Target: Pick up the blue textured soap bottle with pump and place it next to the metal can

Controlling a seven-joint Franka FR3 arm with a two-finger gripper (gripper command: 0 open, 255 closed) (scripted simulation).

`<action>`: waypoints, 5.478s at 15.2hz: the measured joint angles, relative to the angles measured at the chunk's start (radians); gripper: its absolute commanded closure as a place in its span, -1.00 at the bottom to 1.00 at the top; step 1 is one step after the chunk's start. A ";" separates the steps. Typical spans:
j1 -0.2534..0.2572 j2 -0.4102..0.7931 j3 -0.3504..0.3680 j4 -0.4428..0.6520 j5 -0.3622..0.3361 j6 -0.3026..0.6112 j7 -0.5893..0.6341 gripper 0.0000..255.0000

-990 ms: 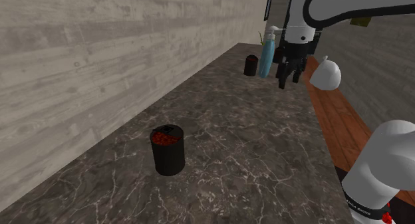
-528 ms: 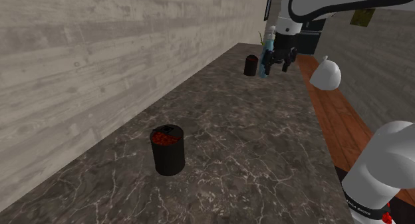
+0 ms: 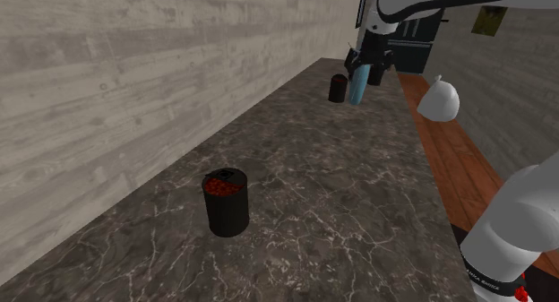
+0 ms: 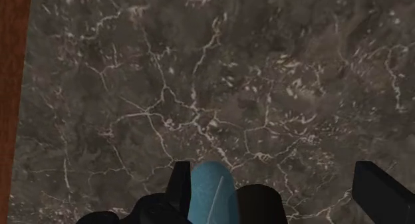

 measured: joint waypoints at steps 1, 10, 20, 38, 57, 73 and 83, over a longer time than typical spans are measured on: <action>-0.010 0.020 -0.005 0.018 -0.004 0.019 0.023 -1.00; -0.083 0.167 -0.045 0.246 -0.039 0.080 0.215 -1.00; -0.091 0.203 -0.055 0.199 -0.041 0.170 0.230 -1.00; -0.091 0.209 -0.055 0.233 -0.037 0.143 0.225 1.00; -0.090 0.293 -0.057 0.592 -0.010 -0.130 0.179 1.00; -0.085 0.424 -0.056 0.984 0.008 -0.392 0.155 1.00; 0.034 0.128 0.066 0.645 -0.096 -0.387 0.371 1.00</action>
